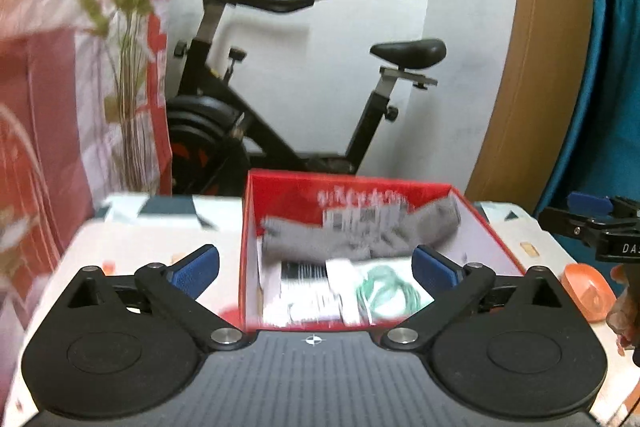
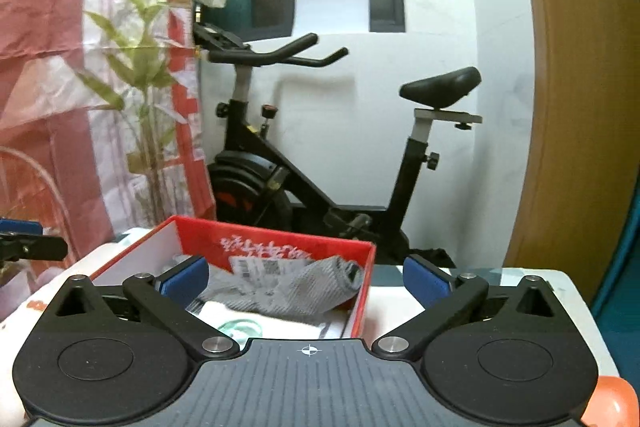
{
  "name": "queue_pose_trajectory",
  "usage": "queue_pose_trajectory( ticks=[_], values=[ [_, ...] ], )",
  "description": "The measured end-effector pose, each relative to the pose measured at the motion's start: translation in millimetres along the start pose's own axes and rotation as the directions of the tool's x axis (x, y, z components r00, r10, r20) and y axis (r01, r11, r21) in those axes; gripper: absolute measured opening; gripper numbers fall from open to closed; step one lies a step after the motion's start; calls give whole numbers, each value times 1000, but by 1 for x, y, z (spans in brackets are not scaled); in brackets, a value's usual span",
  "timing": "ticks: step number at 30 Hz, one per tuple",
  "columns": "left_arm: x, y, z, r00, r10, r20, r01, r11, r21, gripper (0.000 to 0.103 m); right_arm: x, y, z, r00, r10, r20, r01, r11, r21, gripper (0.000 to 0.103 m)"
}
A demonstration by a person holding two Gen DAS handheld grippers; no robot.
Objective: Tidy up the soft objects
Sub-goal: 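Move both grippers to the blue labelled bag and close on it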
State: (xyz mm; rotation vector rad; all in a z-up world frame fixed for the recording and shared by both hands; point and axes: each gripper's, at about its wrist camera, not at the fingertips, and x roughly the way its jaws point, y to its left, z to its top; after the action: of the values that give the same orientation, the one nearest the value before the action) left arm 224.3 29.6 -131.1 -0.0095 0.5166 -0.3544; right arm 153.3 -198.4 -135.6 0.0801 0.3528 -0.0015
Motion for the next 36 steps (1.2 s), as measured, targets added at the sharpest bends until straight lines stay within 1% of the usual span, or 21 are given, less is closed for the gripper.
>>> queue_pose_trajectory(
  ticks=[2, 5, 8, 9, 11, 13, 15, 17, 20, 22, 24, 25, 27, 30, 32, 34, 36],
  values=[
    [1, 5, -13, 999, 5, -34, -6, 999, -37, 103, -5, 6, -8, 1000, 6, -3, -6, 1000, -6, 103],
    [-3, 10, -33, 997, 9, -78, -14, 997, -72, 103, -13, 11, -26, 999, 30, -19, -30, 999, 31, 103],
    [-8, 10, -51, 995, 6, -104, -14, 997, -78, 100, -20, 20, -53, 996, 58, -62, -55, 997, 53, 102],
    [-9, 10, -56, 994, -13, -108, 4, 997, -82, 99, -22, 23, -63, 995, 64, -83, -60, 997, 53, 102],
    [-7, 14, -64, 991, -52, -124, 38, 993, -112, 90, -22, 30, -82, 987, 75, -140, -68, 996, 58, 99],
    [-6, 16, -73, 988, -67, -142, 46, 988, -145, 83, -21, 36, -100, 971, 104, -215, -90, 993, 76, 94],
    [-4, 18, -80, 985, -76, -158, 50, 985, -167, 77, -20, 42, -111, 955, 135, -263, -114, 989, 92, 88],
    [-1, 17, -86, 981, -91, -173, 60, 982, -180, 68, -19, 47, -116, 946, 159, -282, -135, 986, 101, 84],
    [5, 17, -94, 972, -134, -194, 90, 972, -219, 65, -21, 52, -118, 941, 185, -282, -162, 981, 105, 74],
    [7, 16, -98, 969, -140, -204, 91, 968, -232, 64, -20, 54, -119, 935, 198, -293, -173, 979, 110, 70],
    [8, 15, -100, 968, -134, -212, 84, 970, -229, 59, -19, 54, -122, 930, 202, -306, -174, 978, 116, 62],
    [8, 13, -102, 968, -134, -212, 84, 970, -227, 55, -17, 53, -122, 926, 208, -315, -177, 976, 124, 61],
    [10, 11, -105, 966, -137, -219, 87, 971, -222, 54, -12, 50, -122, 918, 221, -330, -184, 973, 141, 58],
    [14, 8, -108, 961, -142, -237, 90, 972, -216, 51, -10, 49, -125, 910, 231, -343, -189, 970, 151, 57],
    [16, 8, -110, 958, -139, -249, 87, 974, -210, 47, -9, 50, -126, 904, 243, -352, -200, 968, 154, 57],
    [18, 7, -110, 957, -137, -256, 85, 975, -204, 46, -6, 51, -128, 895, 255, -365, -210, 965, 158, 55],
    [19, 7, -110, 956, -139, -260, 86, 975, -203, 46, -4, 51, -131, 885, 268, -381, -218, 961, 169, 50]
  ],
)
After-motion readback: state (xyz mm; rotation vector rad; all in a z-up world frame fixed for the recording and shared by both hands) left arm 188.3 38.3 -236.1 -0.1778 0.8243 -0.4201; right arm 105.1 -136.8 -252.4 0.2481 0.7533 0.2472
